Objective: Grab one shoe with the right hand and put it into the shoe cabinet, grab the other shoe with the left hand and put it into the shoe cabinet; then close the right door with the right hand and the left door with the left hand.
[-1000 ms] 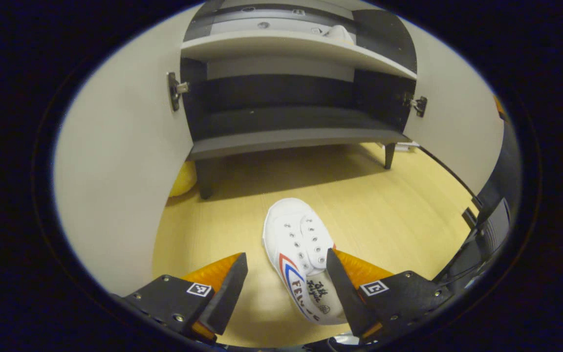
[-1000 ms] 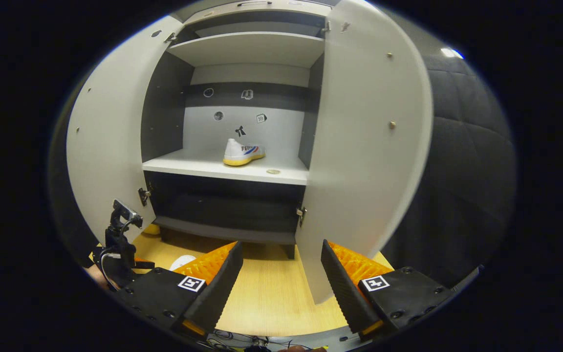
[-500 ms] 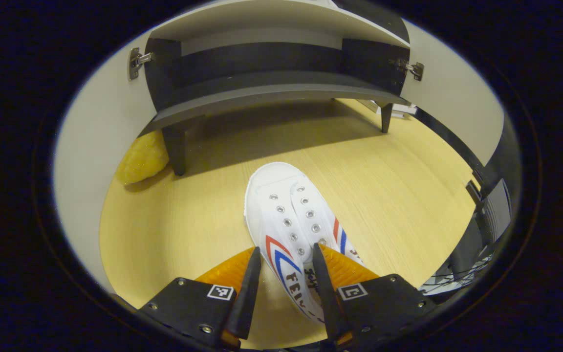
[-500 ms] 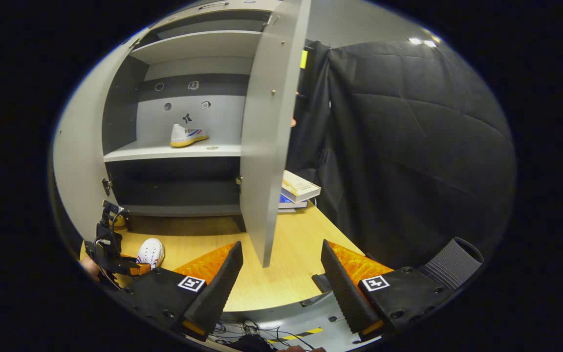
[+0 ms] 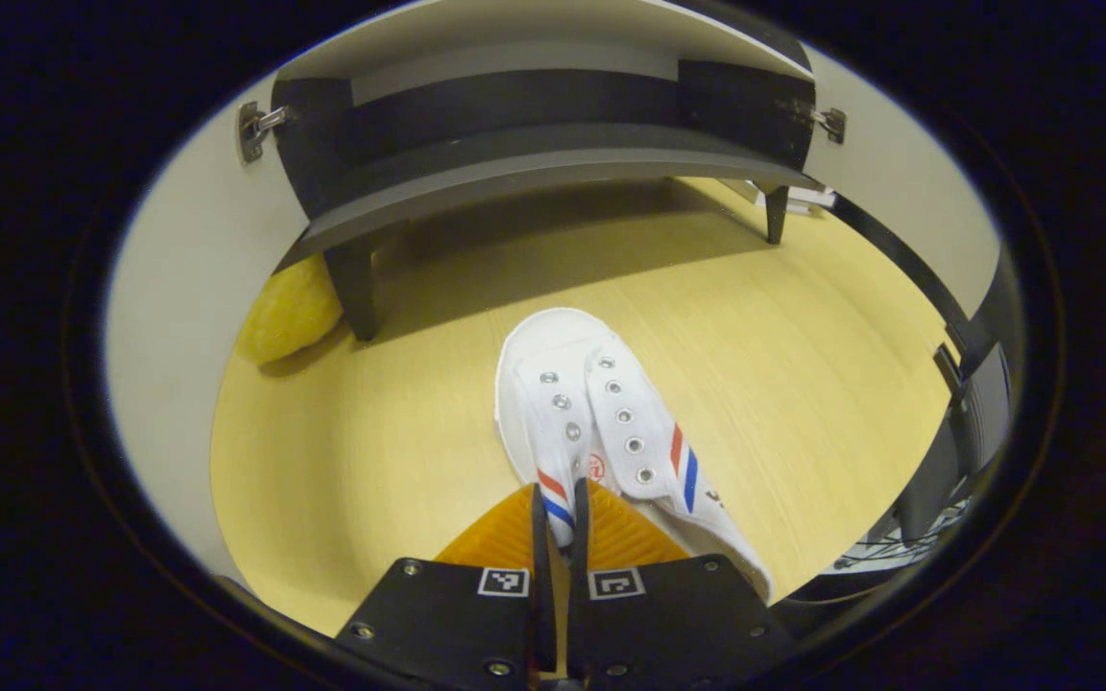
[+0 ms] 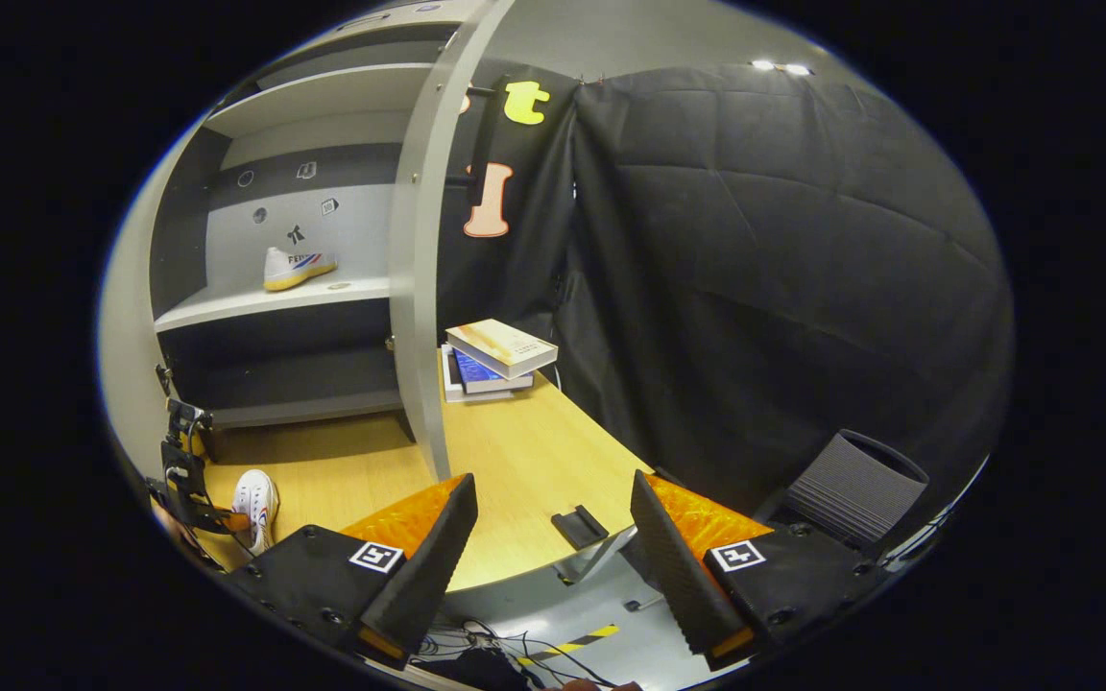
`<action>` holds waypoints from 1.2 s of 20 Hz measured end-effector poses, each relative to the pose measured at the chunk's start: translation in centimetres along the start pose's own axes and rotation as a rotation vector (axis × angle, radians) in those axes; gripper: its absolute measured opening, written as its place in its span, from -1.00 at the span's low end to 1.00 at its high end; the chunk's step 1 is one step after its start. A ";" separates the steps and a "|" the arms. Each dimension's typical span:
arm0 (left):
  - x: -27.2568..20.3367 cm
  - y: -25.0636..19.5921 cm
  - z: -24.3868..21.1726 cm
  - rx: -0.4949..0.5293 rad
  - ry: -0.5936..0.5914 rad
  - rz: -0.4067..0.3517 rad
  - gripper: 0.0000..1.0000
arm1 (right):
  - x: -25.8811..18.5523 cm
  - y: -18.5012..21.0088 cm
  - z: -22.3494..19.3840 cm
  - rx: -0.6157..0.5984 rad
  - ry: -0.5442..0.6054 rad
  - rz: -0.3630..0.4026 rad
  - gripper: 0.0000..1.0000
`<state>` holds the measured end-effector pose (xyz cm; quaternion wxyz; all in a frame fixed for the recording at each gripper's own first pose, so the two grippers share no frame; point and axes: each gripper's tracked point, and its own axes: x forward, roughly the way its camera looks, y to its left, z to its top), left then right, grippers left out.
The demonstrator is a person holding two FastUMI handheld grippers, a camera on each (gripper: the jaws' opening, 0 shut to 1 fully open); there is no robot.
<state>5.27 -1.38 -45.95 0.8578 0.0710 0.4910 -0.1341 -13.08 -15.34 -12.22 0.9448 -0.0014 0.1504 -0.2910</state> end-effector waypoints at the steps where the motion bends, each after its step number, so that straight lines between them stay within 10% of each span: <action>1: -0.2 0.1 0.4 -0.009 -0.018 -0.007 -0.85 | -0.4 -0.7 -0.1 0.008 0.001 -0.016 0.94; 10: -0.8 0.8 2.4 -0.040 -0.073 -0.041 -0.97 | 0.7 -4.0 1.6 0.015 -0.053 -0.055 1.00; 24: -8.6 5.2 9.7 -0.278 -0.284 0.079 -0.96 | 16.7 -4.5 8.0 0.027 -0.092 0.179 0.96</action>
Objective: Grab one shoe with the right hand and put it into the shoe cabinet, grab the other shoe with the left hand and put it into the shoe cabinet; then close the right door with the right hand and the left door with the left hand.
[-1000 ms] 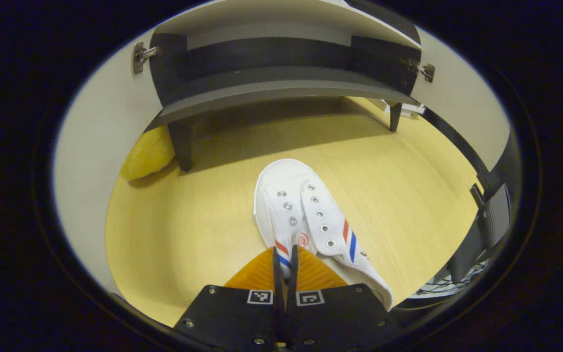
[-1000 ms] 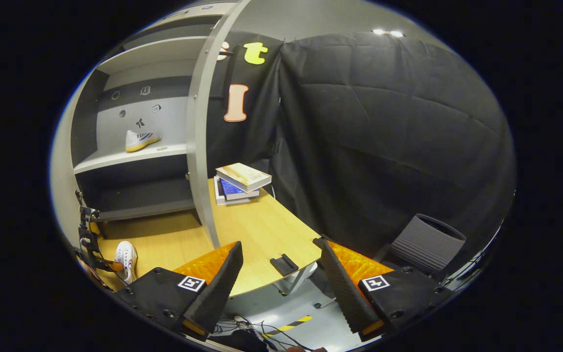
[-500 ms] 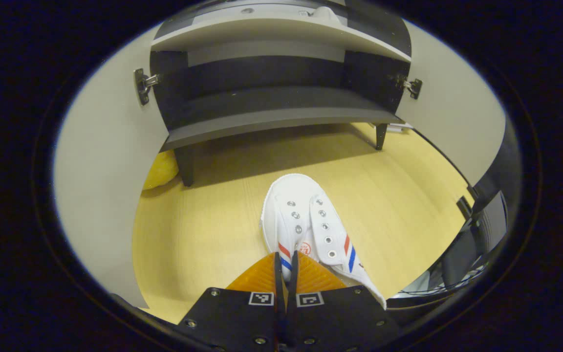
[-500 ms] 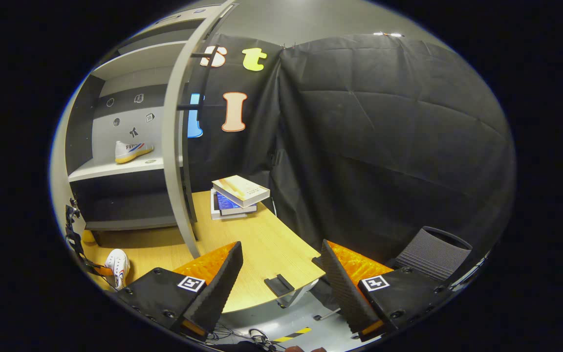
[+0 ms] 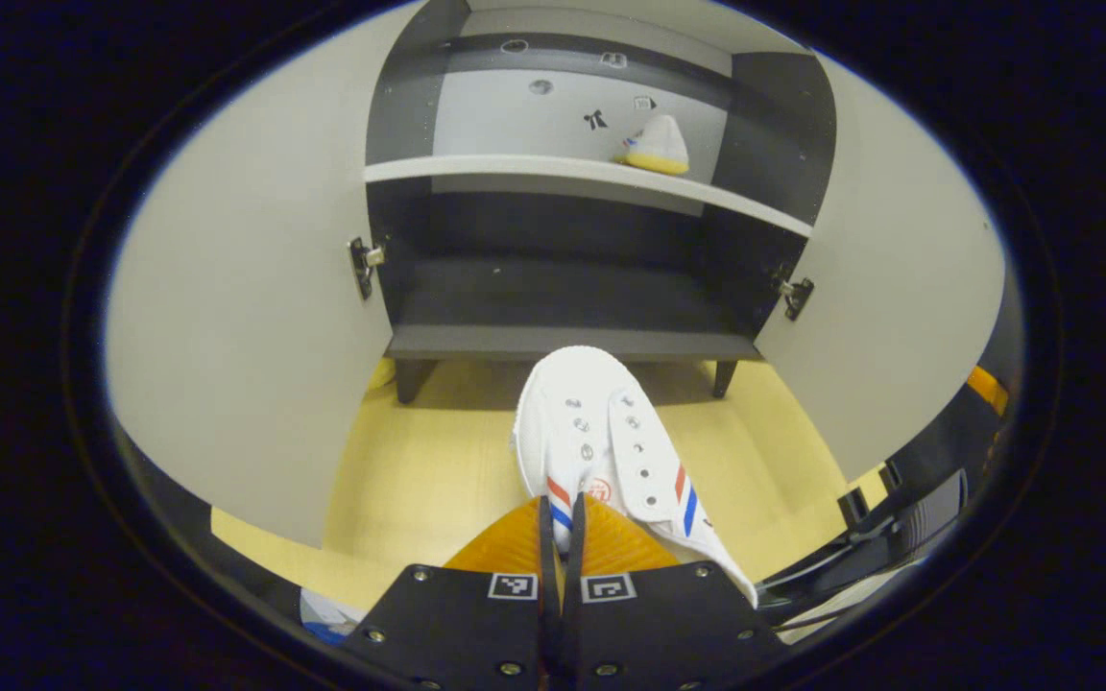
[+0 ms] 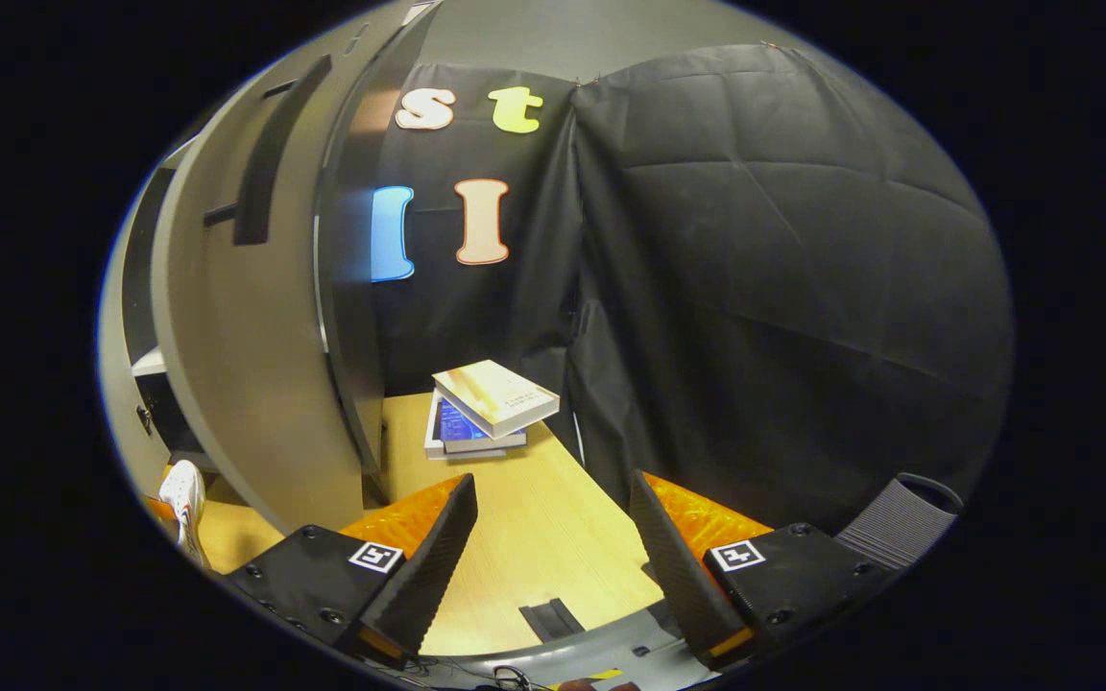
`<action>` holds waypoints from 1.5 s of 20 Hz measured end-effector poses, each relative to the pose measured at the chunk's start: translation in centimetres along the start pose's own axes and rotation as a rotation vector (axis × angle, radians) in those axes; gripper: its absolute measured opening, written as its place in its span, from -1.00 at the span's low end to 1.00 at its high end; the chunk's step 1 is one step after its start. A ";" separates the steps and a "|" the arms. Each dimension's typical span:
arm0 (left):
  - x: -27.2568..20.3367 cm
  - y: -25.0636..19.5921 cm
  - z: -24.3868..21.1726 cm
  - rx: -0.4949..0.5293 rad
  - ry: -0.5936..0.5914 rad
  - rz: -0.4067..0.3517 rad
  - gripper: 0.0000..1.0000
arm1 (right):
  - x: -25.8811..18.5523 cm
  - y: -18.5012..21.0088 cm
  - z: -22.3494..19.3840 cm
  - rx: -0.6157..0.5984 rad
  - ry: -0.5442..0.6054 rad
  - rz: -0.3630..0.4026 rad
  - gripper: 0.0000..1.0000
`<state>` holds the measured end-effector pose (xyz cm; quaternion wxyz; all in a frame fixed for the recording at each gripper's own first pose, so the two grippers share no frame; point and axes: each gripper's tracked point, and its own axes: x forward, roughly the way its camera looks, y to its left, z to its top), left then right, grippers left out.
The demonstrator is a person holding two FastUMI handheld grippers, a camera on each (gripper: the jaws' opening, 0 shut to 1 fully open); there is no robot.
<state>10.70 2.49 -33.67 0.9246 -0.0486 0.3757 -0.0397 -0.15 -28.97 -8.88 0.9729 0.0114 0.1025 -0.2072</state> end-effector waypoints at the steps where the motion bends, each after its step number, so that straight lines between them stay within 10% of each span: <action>1: -0.6 0.4 0.8 0.000 -0.028 0.019 -0.96 | 1.2 0.0 0.4 -0.005 -0.005 0.026 0.96; 14: -5.8 1.3 7.5 0.087 -0.403 0.101 -0.98 | 5.2 0.0 4.7 0.016 -0.078 0.093 1.00; 30: -6.9 1.3 8.4 0.133 -0.520 0.031 -0.98 | -3.1 -4.8 3.2 0.084 -0.082 -0.209 0.94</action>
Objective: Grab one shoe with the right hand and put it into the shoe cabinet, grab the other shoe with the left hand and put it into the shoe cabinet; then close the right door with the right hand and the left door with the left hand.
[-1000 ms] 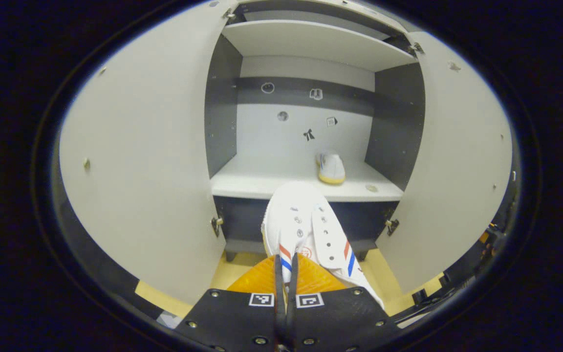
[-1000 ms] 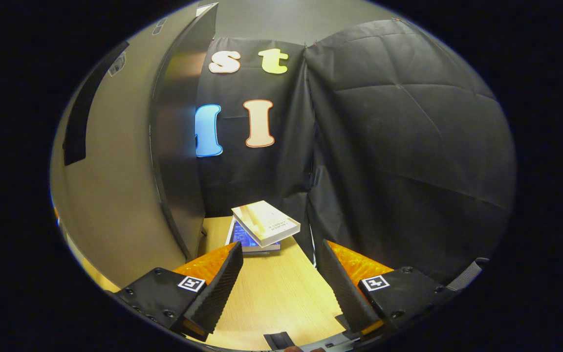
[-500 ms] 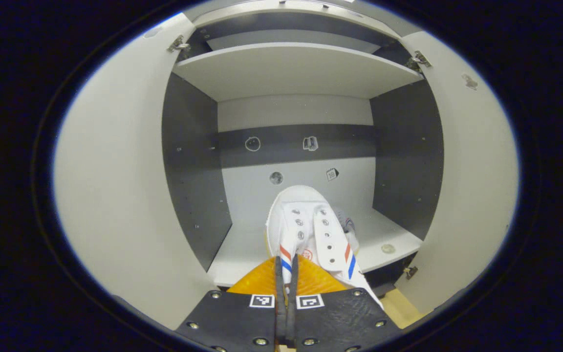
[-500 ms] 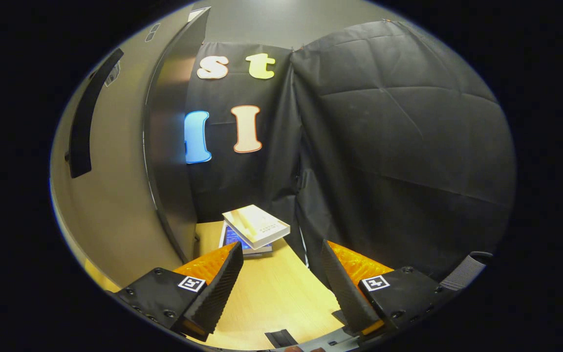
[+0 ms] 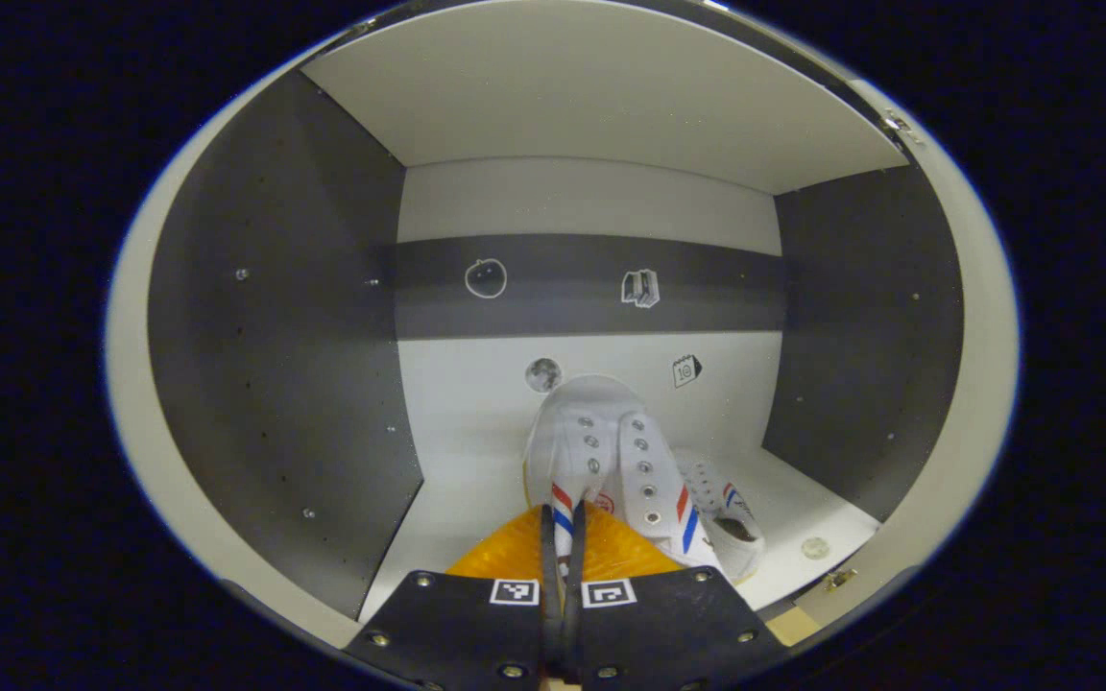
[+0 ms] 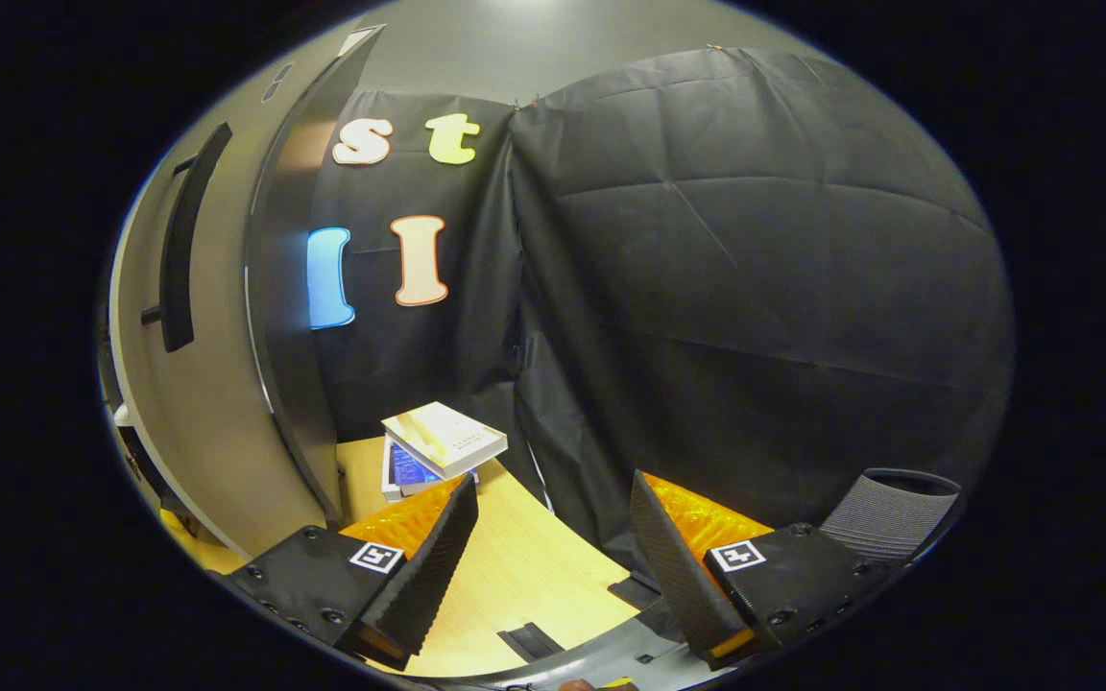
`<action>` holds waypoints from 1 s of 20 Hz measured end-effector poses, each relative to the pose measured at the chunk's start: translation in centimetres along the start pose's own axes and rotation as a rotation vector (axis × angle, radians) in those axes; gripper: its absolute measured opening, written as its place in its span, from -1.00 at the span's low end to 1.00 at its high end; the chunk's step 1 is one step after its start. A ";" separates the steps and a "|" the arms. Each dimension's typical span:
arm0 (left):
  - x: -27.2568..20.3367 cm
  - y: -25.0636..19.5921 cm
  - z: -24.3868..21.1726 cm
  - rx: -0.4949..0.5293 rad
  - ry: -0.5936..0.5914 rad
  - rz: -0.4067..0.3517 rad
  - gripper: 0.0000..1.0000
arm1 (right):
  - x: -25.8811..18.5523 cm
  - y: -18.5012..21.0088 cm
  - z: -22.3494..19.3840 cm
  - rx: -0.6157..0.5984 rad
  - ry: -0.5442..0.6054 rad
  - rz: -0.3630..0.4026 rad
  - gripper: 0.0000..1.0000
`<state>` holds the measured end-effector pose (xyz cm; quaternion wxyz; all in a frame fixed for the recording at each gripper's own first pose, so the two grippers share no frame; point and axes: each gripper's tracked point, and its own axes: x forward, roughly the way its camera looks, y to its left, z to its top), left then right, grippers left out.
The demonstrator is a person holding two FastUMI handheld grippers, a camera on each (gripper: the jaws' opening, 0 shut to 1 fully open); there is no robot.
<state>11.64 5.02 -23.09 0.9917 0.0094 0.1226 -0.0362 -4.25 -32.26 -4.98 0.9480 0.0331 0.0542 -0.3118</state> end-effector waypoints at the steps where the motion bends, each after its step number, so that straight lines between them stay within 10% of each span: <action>1: -0.1 0.0 0.0 0.010 0.003 0.000 -0.98 | -0.4 -0.2 0.1 -0.003 -0.003 -0.011 0.94; 7: -0.3 -0.7 -0.1 0.023 0.026 -0.011 -0.77 | -1.2 -0.2 0.9 -0.008 -0.025 -0.034 1.00; 9: -0.4 -0.4 2.1 0.068 -0.066 0.012 -0.29 | -0.8 0.3 1.5 -0.005 -0.035 -0.015 0.94; 12: -2.6 -1.3 3.9 0.134 -0.124 0.033 0.96 | 0.4 1.8 2.8 -0.007 -0.057 0.041 1.00; 20: -16.3 -4.2 4.0 0.072 -0.191 0.099 1.00 | 3.7 5.3 10.1 -0.015 -0.167 0.265 0.96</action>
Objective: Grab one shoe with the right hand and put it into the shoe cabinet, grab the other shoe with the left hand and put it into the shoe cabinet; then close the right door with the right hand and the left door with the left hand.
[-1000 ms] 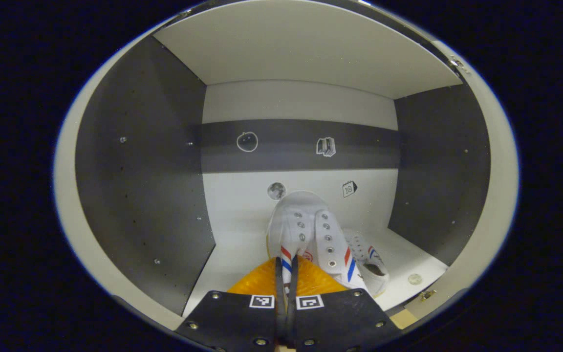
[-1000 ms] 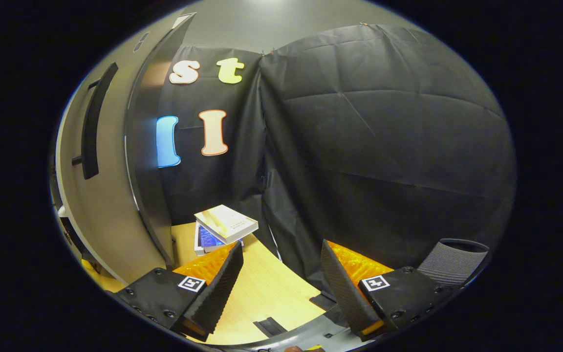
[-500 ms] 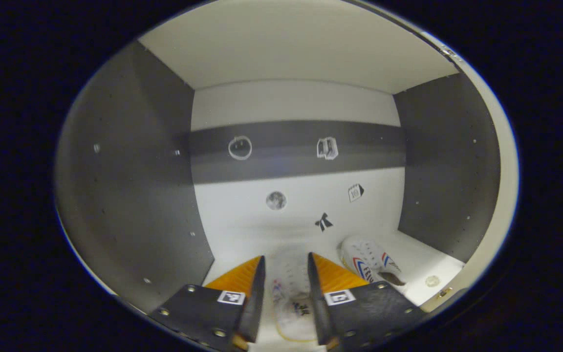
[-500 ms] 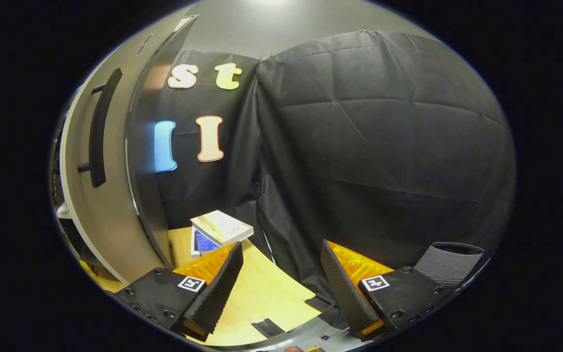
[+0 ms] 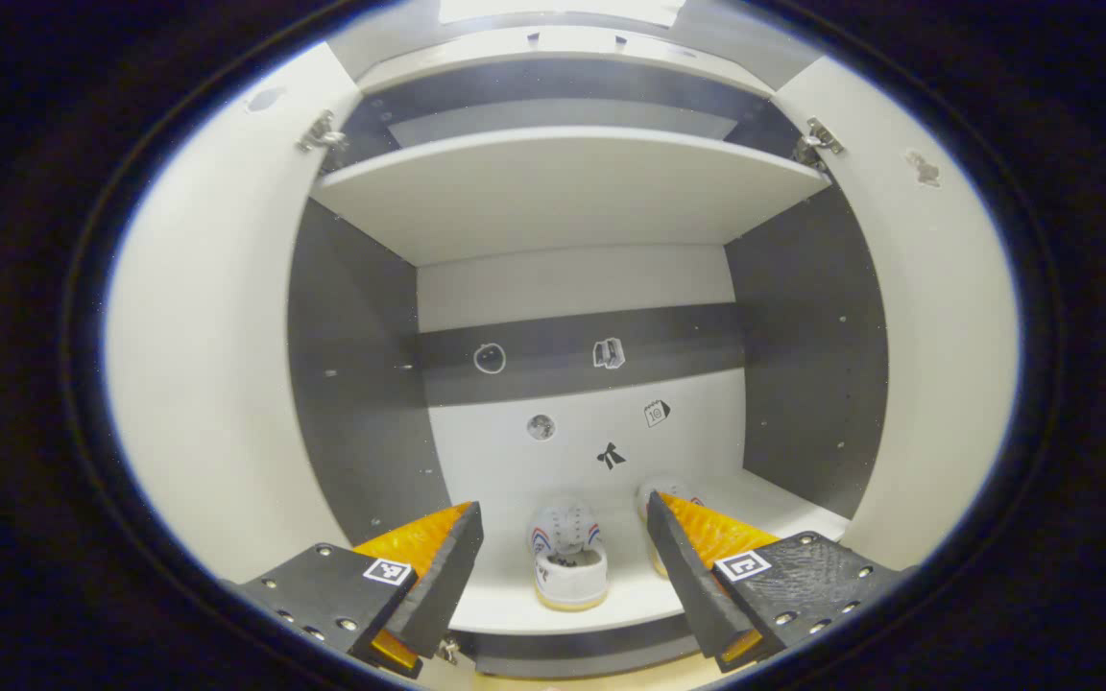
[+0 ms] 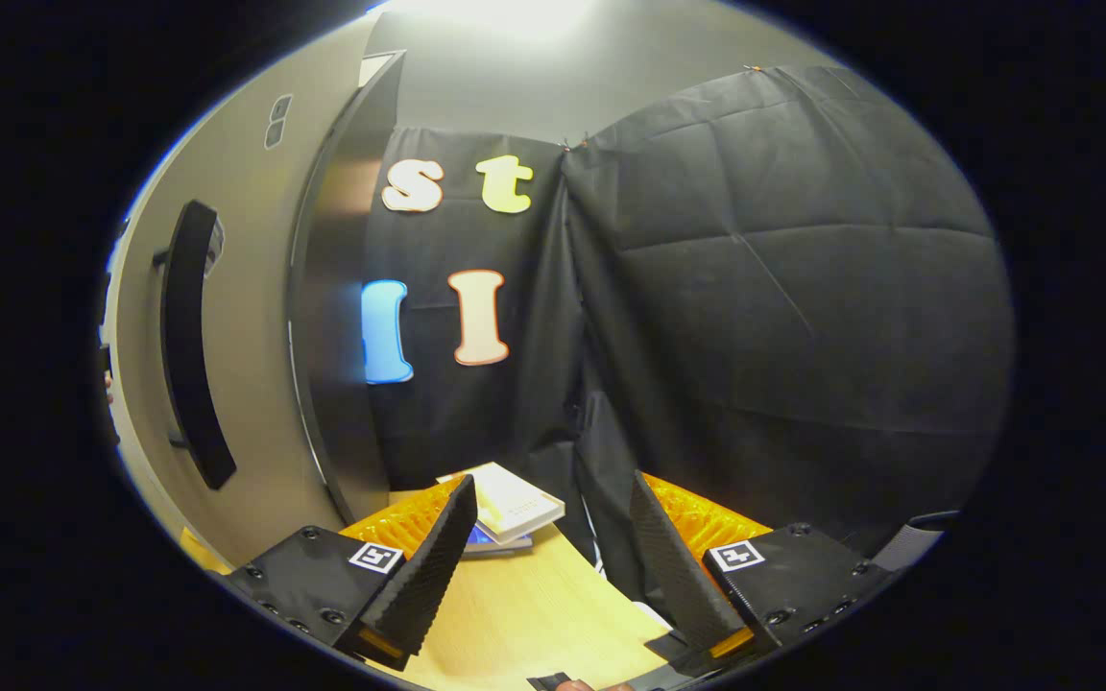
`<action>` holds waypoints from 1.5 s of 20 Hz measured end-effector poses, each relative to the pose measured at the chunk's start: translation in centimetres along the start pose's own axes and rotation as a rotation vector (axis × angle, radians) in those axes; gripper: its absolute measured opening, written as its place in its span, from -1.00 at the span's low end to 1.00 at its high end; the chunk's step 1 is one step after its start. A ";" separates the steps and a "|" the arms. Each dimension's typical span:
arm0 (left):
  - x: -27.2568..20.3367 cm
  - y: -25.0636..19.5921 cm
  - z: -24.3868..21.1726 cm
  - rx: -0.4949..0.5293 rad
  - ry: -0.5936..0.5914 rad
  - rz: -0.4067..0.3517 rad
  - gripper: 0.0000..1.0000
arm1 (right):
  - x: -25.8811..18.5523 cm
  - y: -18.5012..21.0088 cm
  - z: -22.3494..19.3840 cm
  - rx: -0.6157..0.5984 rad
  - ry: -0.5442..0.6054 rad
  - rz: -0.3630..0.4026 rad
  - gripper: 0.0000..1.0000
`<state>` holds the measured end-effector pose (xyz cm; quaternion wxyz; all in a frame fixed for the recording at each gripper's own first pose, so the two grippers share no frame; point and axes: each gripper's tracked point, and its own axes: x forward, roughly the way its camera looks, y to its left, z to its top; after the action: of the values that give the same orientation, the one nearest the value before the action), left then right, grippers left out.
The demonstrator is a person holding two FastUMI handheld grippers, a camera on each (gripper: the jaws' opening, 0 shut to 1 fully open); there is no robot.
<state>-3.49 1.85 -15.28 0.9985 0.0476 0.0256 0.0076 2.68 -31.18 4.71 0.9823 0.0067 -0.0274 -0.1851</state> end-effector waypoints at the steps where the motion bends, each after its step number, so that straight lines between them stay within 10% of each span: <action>1: -2.1 -0.1 0.3 -0.006 -0.015 0.020 1.00 | 0.6 0.5 0.8 -0.001 -0.012 0.037 0.94; 15: -20.9 -0.5 -8.2 -0.040 0.140 0.283 0.96 | 0.4 10.5 3.3 -0.032 0.028 0.490 0.87; 30: -25.1 4.0 -10.1 -0.122 0.161 0.260 1.00 | -2.9 14.2 3.7 -0.084 0.024 0.409 0.87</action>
<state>-29.17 6.31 -23.66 0.9849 -0.0109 0.0986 0.1422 4.87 -16.93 8.62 0.9991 -0.0376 -0.0087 0.0173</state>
